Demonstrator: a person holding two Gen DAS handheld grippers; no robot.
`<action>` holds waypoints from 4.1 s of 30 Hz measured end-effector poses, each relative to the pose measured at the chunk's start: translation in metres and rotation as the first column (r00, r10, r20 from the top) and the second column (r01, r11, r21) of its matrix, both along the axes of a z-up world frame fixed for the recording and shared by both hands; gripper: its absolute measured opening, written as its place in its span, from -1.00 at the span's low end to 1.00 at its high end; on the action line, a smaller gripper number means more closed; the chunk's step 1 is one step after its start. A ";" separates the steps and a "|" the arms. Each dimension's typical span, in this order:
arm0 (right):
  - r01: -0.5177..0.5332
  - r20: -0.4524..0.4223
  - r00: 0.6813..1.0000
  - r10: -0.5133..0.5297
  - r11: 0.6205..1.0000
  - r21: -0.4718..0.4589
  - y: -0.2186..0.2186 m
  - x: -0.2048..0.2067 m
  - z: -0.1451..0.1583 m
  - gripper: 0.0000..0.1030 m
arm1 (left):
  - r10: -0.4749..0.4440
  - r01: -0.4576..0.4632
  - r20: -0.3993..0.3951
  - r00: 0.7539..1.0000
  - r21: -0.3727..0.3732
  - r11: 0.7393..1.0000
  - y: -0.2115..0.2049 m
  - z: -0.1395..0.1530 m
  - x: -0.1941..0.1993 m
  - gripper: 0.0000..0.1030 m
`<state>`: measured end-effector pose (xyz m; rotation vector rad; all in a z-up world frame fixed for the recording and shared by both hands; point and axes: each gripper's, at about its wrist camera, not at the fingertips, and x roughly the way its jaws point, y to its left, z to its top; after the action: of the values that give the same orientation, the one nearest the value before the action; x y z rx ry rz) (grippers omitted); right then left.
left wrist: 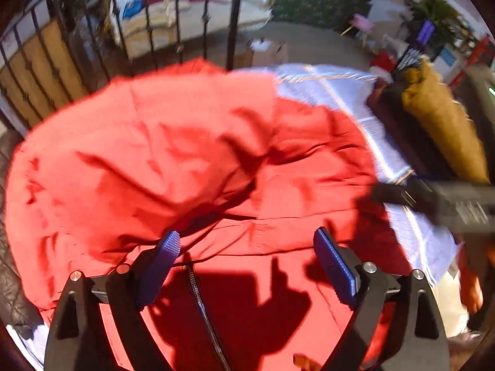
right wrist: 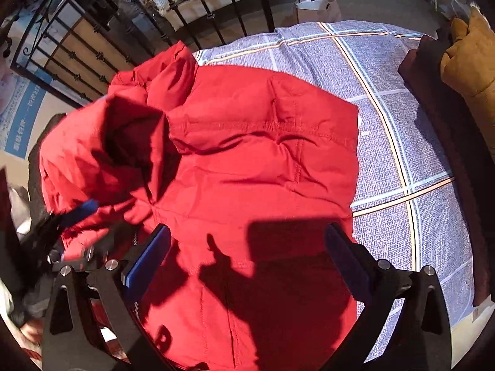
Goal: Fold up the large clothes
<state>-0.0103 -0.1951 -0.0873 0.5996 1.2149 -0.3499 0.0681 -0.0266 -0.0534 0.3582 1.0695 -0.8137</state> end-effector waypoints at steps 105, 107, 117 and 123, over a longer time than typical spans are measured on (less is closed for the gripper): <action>0.056 -0.095 0.995 -0.028 0.950 0.306 0.004 -0.146 -0.101 0.89 | 0.688 -0.641 -0.227 0.689 0.253 0.725 0.326 -0.087 0.012 0.86; 0.086 -0.110 0.993 -0.052 0.939 0.334 0.000 -0.153 -0.109 0.81 | 0.689 -0.647 -0.252 0.680 0.235 0.725 0.325 -0.092 0.011 0.82; 0.201 -0.114 0.979 -0.167 0.846 0.494 -0.018 -0.184 -0.142 0.62 | 0.632 -0.624 -0.382 0.674 0.164 0.764 0.326 -0.109 0.024 0.08; 0.149 -0.043 0.988 -0.150 0.828 0.540 0.001 -0.171 -0.133 -0.47 | 0.591 -0.590 -0.365 0.720 0.128 0.797 0.320 -0.096 0.020 -0.58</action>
<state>-0.1812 -0.1941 -0.2201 1.1940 1.2724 -0.1269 0.0882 0.2935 -0.1490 -0.1691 1.4538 -0.2972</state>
